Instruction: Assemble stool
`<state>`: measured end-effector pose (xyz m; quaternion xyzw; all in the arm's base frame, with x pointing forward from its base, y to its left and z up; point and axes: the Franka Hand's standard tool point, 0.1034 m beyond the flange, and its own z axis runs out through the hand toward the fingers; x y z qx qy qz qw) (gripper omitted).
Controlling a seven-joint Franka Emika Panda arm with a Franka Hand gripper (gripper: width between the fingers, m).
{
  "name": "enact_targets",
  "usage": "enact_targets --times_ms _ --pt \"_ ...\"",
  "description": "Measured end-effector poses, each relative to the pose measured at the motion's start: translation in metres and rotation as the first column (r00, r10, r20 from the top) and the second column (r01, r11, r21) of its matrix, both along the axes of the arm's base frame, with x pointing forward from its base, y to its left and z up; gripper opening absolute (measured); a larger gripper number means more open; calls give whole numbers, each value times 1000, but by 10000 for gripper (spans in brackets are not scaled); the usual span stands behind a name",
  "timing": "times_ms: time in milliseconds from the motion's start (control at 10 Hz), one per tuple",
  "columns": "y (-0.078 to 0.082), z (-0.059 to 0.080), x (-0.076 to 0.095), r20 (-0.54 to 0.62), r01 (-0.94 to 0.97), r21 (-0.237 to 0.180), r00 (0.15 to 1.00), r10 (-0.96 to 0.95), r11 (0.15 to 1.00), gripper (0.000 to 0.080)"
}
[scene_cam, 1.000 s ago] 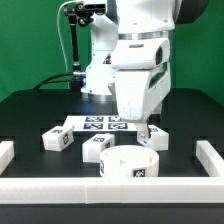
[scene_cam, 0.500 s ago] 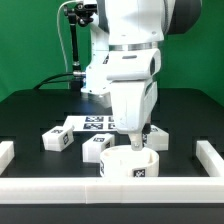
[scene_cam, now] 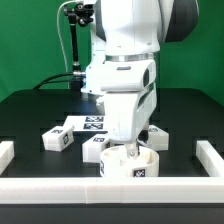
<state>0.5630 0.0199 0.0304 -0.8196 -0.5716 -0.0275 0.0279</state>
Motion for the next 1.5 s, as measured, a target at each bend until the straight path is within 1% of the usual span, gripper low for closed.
enact_targets --times_ms 600,900,1000,1300,1500 --pt "-3 0 1 7 4 0 1000 -4 1000 650" --pt "-7 4 2 8 10 -1 1000 -10 1000 650" --pt "-9 4 1 7 12 -1 1000 -12 1000 650" --pt "-15 -7 -6 -9 18 1 1000 -18 1000 650" --pt "-15 -16 -10 -22 20 3 1000 -19 1000 650"
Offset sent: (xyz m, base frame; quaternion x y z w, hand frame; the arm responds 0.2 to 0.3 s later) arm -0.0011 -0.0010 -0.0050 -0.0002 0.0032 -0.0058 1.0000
